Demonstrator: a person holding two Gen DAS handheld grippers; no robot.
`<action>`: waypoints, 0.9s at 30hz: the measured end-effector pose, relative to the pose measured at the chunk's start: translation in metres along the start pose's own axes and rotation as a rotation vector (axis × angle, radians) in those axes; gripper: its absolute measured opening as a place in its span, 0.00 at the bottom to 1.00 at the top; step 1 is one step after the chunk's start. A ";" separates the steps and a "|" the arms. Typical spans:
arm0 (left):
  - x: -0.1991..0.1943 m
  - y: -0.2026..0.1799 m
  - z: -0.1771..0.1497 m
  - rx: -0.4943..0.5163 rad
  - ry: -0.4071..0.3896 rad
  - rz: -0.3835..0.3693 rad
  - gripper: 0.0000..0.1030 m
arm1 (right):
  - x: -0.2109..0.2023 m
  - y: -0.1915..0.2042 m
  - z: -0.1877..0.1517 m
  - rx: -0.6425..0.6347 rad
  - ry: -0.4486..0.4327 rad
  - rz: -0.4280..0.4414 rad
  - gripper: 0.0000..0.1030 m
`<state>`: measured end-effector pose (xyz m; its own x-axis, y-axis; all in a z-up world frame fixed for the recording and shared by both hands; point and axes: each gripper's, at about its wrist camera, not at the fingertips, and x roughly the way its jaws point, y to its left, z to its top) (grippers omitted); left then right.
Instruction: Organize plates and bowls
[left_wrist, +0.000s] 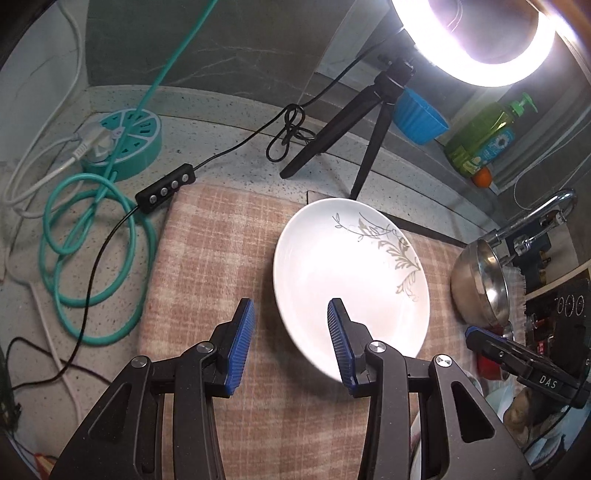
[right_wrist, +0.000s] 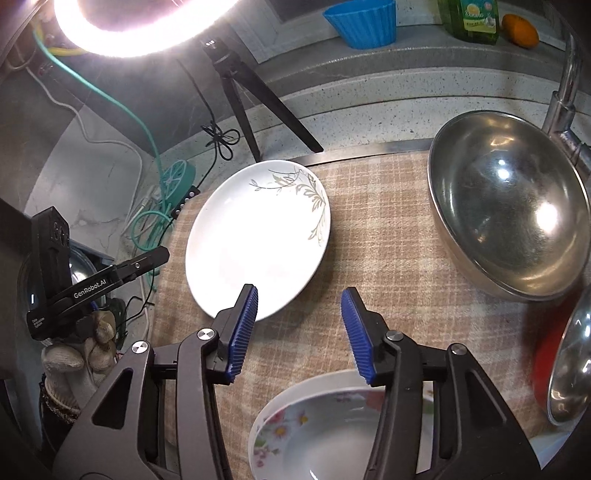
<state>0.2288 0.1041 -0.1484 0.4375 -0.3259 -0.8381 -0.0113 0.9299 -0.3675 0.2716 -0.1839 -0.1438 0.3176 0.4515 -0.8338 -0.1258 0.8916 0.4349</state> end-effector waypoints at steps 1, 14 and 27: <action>0.004 0.000 0.002 0.002 0.007 -0.001 0.38 | 0.004 -0.001 0.001 0.004 0.006 -0.002 0.47; 0.042 0.005 0.021 0.008 0.072 0.000 0.38 | 0.039 -0.010 0.013 0.027 0.063 -0.026 0.34; 0.060 0.003 0.027 0.029 0.102 0.001 0.21 | 0.056 -0.013 0.018 0.036 0.101 -0.018 0.17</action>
<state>0.2792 0.0915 -0.1892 0.3440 -0.3395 -0.8754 0.0152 0.9342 -0.3564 0.3081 -0.1705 -0.1903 0.2234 0.4381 -0.8707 -0.0864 0.8987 0.4300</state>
